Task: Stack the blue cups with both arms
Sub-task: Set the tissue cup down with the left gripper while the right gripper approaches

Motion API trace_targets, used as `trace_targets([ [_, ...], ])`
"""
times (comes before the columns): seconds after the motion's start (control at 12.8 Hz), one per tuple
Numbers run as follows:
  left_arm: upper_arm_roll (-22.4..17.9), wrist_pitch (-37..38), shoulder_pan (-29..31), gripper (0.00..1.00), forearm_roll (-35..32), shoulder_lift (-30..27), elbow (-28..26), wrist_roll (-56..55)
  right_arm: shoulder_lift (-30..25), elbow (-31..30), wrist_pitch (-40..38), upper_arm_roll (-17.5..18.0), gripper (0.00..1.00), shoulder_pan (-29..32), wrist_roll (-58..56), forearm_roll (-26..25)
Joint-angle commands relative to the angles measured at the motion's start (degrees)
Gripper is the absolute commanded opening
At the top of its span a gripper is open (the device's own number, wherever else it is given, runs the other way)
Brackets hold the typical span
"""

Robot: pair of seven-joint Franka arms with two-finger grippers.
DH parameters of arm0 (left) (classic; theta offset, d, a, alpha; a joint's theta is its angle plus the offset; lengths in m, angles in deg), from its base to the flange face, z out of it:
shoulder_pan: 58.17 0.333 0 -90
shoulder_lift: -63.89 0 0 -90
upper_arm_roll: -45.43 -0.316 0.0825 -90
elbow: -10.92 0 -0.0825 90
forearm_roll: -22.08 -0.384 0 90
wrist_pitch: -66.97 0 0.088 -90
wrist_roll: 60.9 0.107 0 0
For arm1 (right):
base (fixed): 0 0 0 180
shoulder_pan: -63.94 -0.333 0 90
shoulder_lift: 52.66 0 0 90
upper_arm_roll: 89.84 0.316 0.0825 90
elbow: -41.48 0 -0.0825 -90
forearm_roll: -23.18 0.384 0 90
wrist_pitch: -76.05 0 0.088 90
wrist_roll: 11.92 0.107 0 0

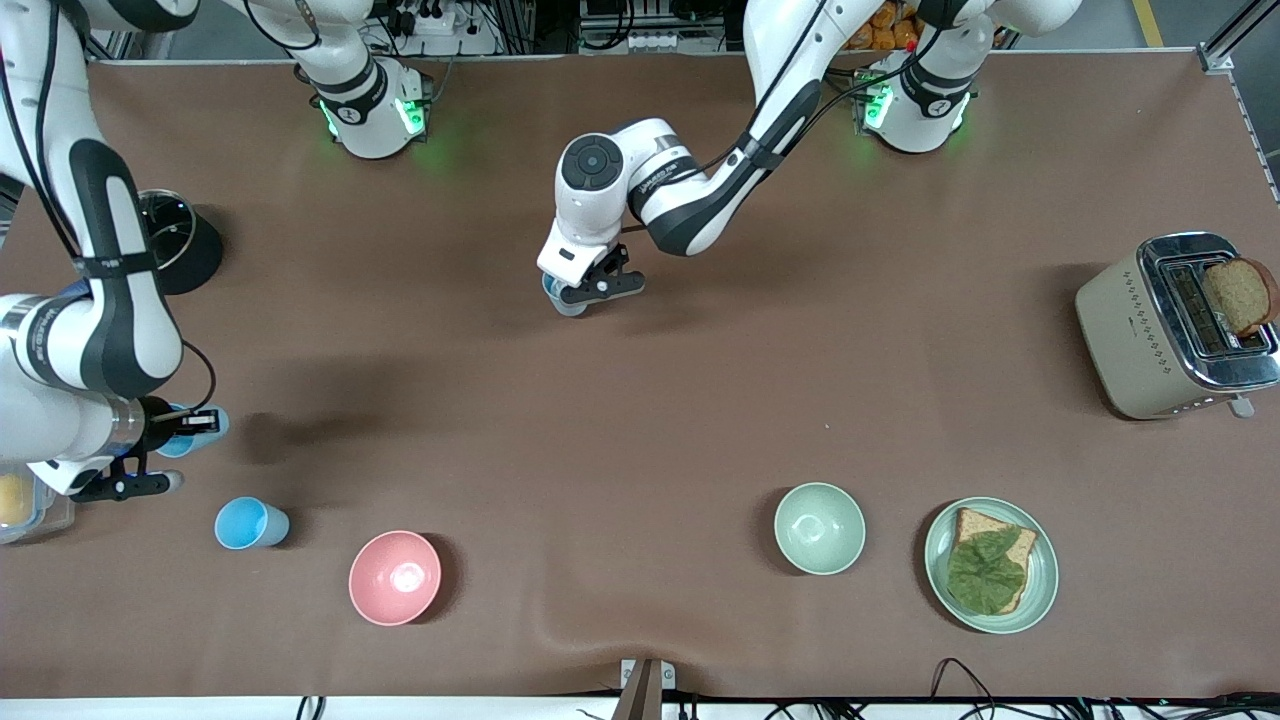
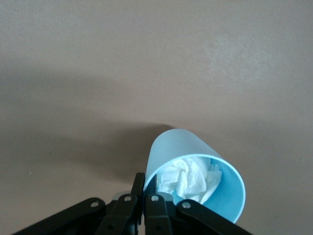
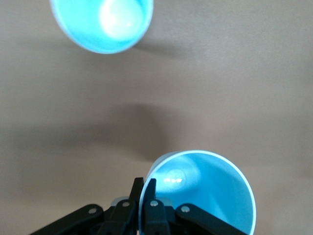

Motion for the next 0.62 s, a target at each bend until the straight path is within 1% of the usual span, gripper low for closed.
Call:
trace_targets([
  [0.0,-0.5,1.5,-0.4,0.22,0.3,0.3,1.0,-0.5,-2.4,0.0,-3.6,0.2,0.00,-2.5,6.2,-0.4],
  [0.08,-0.5,1.5,-0.1,0.94,0.4,-0.2,1.1,-0.6,-2.8,0.0,-4.4,0.2,0.00,-3.5,8.3,-0.2],
  [0.16,-0.5,1.9,0.0,1.00,0.4,-0.5,1.3,-0.5,-3.1,0.0,-4.8,0.3,0.00,-4.2,10.2,0.0],
  [0.31,-0.9,2.4,0.7,1.00,0.4,-2.4,1.4,-0.5,-3.7,0.0,-6.1,0.3,0.00,-5.8,14.1,0.2],
  [0.39,-1.3,4.0,2.0,1.00,0.2,-4.5,1.4,-0.4,-4.1,0.0,-7.0,0.7,0.00,-6.8,16.3,0.4],
  [0.47,-1.4,5.9,2.9,1.00,0.0,-6.9,1.6,-0.4,-5.0,0.0,-9.0,1.5,0.00,-8.0,19.4,1.6],
  [0.55,-1.4,8.5,4.2,1.00,-1.0,-9.8,1.7,-0.3,-6.2,0.0,-10.6,1.7,0.00,-9.0,22.1,4.0],
])
